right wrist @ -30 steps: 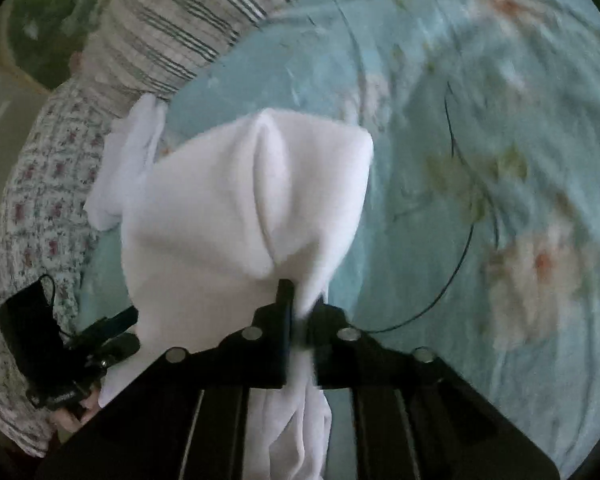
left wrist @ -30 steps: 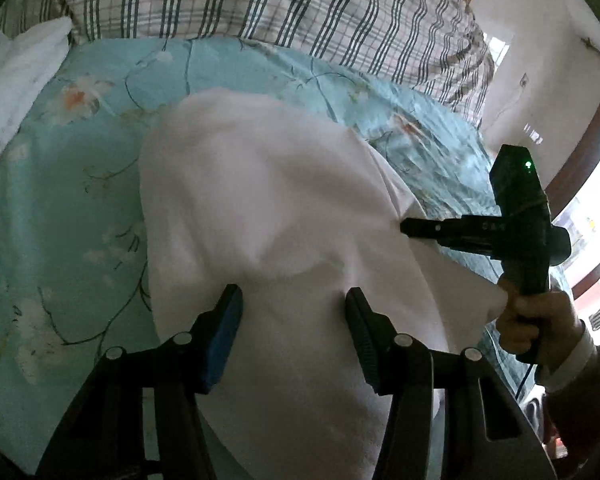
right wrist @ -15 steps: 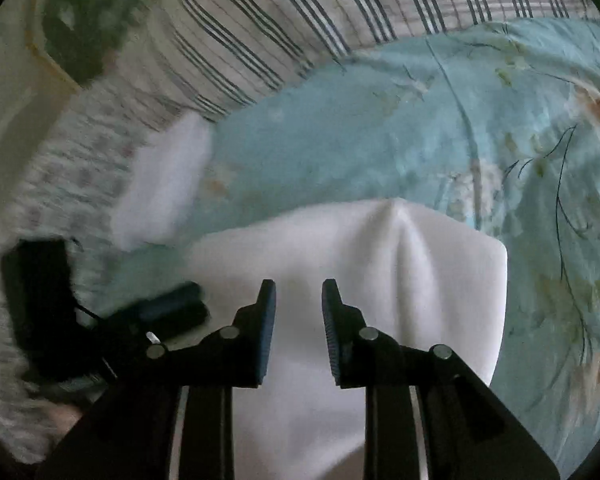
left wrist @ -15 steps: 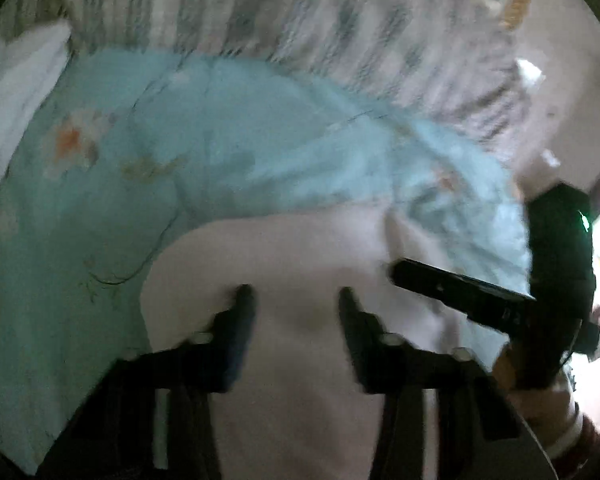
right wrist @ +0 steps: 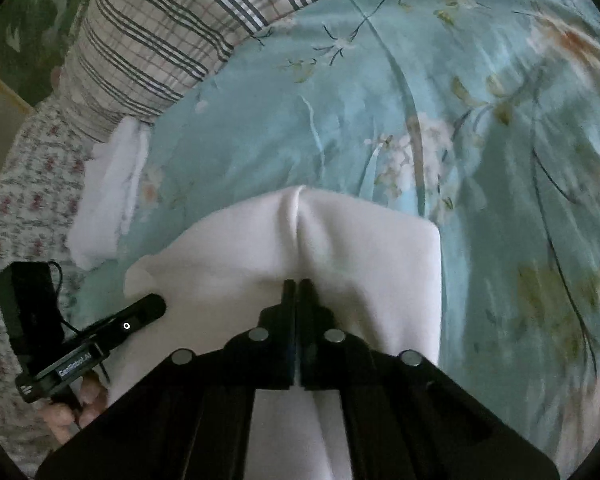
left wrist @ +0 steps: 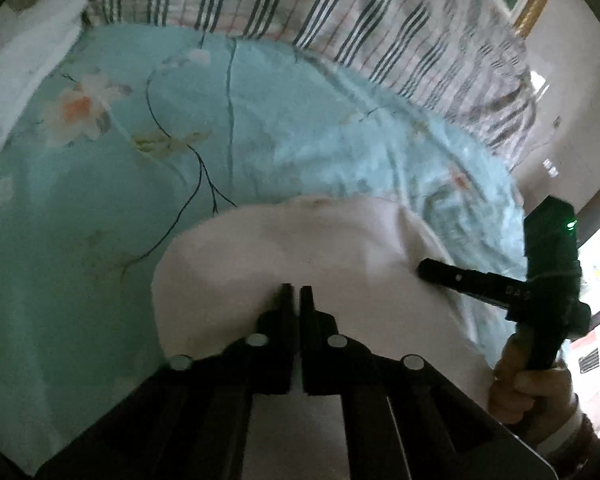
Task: Fold large clothes
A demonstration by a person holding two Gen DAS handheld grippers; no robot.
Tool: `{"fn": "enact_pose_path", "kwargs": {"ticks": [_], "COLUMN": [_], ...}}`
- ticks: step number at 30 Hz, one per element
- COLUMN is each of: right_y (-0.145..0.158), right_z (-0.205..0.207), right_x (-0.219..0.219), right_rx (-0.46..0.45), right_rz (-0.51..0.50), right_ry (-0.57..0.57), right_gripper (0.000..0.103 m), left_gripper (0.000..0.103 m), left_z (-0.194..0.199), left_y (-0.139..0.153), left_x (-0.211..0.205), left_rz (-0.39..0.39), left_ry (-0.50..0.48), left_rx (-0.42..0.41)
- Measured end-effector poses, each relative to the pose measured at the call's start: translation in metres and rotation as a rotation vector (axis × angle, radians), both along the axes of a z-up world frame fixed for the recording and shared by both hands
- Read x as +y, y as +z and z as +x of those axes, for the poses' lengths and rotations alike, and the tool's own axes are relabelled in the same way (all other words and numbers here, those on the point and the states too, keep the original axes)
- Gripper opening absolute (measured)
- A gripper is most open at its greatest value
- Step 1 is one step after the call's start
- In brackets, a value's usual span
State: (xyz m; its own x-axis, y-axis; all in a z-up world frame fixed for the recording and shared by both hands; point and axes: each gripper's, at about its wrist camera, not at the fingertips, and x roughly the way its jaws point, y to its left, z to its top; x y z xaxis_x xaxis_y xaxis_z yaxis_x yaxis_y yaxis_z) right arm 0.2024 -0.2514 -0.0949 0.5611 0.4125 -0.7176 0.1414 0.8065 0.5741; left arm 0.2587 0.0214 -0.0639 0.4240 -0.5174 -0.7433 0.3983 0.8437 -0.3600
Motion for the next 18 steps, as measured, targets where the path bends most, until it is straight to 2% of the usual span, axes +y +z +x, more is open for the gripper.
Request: {"fn": "enact_pose_path", "kwargs": {"ticks": [4, 7, 10, 13, 15, 18], "right_y": [0.029, 0.041, 0.037, 0.012, -0.001, -0.007], "right_z": [-0.050, -0.087, -0.120, -0.136, -0.144, -0.154], "right_x": [0.008, 0.018, 0.023, 0.022, 0.019, 0.015], "right_rx": [-0.054, -0.074, -0.061, 0.024, 0.043, 0.027], "right_rz": [-0.011, -0.026, -0.077, -0.171, -0.177, -0.174], "right_ry": [0.056, 0.112, 0.140, 0.134, 0.131, 0.110], "right_gripper": [0.003, 0.003, 0.003, 0.002, 0.000, 0.000], "left_gripper": [0.011, 0.011, 0.011, 0.006, 0.003, 0.001], "left_z": [-0.069, -0.118, -0.145, -0.155, -0.155, -0.151], "left_y": [0.031, 0.039, 0.020, -0.013, -0.025, -0.028], "left_x": [0.015, 0.019, 0.017, 0.010, 0.011, 0.018], "left_rz": [-0.115, -0.138, -0.119, -0.007, -0.026, -0.065], "left_ry": [-0.101, -0.165, -0.204, -0.201, -0.193, -0.167], "left_rx": [-0.048, -0.075, -0.018, 0.027, 0.033, 0.059]}}
